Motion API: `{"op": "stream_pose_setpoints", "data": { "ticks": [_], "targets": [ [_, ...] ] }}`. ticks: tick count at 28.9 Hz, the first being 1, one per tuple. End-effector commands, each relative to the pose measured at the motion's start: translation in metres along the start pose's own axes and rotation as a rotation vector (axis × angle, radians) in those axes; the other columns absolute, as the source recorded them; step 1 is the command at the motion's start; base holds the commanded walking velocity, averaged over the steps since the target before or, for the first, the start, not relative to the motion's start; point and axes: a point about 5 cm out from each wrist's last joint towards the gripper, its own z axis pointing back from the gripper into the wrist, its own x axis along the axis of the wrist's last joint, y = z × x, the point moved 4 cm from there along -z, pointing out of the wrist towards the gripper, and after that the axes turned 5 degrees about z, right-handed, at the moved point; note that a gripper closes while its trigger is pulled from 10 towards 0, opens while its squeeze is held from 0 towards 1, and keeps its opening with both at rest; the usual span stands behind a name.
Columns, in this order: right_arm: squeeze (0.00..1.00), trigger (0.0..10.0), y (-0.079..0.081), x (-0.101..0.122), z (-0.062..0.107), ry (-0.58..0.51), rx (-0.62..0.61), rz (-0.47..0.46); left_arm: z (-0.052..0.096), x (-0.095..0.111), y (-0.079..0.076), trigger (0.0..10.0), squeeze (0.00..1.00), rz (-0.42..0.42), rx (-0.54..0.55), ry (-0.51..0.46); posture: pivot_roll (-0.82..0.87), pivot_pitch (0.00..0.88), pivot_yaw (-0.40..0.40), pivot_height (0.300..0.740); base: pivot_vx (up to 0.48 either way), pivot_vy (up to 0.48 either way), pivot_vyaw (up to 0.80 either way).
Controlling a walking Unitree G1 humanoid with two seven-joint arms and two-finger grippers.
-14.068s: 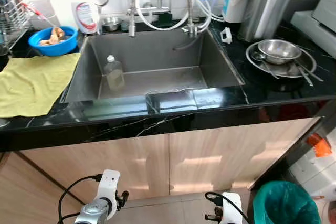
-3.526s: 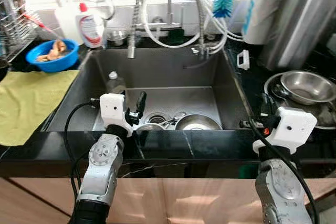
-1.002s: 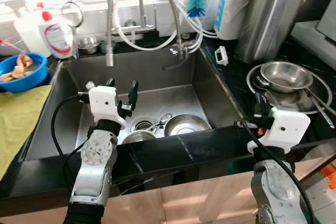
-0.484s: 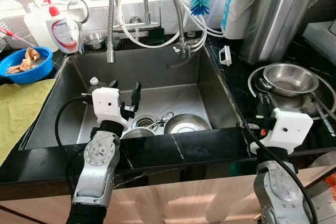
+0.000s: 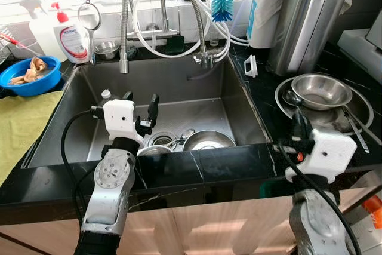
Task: Kitchen organization
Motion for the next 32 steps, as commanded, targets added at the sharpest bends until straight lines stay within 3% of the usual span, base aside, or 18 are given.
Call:
{"op": "stream_pose_setpoints", "data": {
  "ticks": [1,15,16,17,18,20,21,23,24,32],
  "targets": [
    [1.00,10.0,-0.005,0.009,0.003,-0.037,-0.016,0.001,0.000,-0.001,0.003,10.0,0.00,0.000,0.007,0.007,-0.15,0.000,0.067,0.740,0.000,0.000,0.00],
    [1.00,10.0,-0.003,0.018,0.000,-0.080,-0.020,-0.021,0.001,-0.004,0.001,10.0,0.00,-0.001,-0.004,0.020,-0.14,0.000,0.066,0.740,0.000,0.000,0.00],
    [0.24,10.0,-0.004,0.017,0.001,-0.074,-0.024,-0.021,0.001,-0.004,0.001,10.0,0.00,-0.001,-0.004,0.021,-0.14,0.000,0.066,0.740,0.000,0.000,0.00],
    [0.24,10.0,-0.004,0.016,0.001,-0.067,-0.029,-0.022,0.001,-0.005,0.001,10.0,0.00,-0.001,-0.005,0.022,-0.14,0.000,0.066,0.740,0.000,0.000,0.00],
    [0.00,10.0,-0.005,0.015,0.001,-0.060,-0.034,-0.023,0.002,-0.005,0.001,10.0,0.00,0.000,-0.006,0.023,-0.14,0.000,0.066,0.740,0.000,0.000,0.00],
    [0.00,10.0,-0.005,0.012,0.001,-0.046,-0.032,-0.033,0.002,-0.006,-0.001,10.0,0.00,0.002,-0.014,0.026,-0.14,0.000,0.067,0.740,0.000,0.000,0.00],
    [0.84,10.0,-0.004,0.011,0.001,-0.046,-0.030,-0.035,0.002,-0.006,-0.001,10.0,0.00,0.002,-0.016,0.027,-0.14,0.000,0.067,0.740,0.000,0.000,0.00],
    [0.84,10.0,-0.004,0.011,0.001,-0.046,-0.030,-0.036,0.002,-0.006,-0.001,10.0,0.00,0.002,-0.018,0.027,-0.14,0.000,0.067,0.740,0.000,0.000,0.00],
    [1.00,10.0,-0.004,0.011,0.001,-0.044,-0.028,-0.038,0.002,-0.006,-0.001,10.0,0.00,0.002,-0.019,0.028,-0.14,0.000,0.068,0.740,0.000,0.000,0.00],
    [1.00,10.0,-0.007,0.004,0.004,-0.014,-0.046,-0.026,0.002,-0.007,-0.002,10.0,0.00,-0.001,-0.029,0.032,-0.14,0.000,0.071,0.740,0.000,0.000,0.00]
  ]
}}
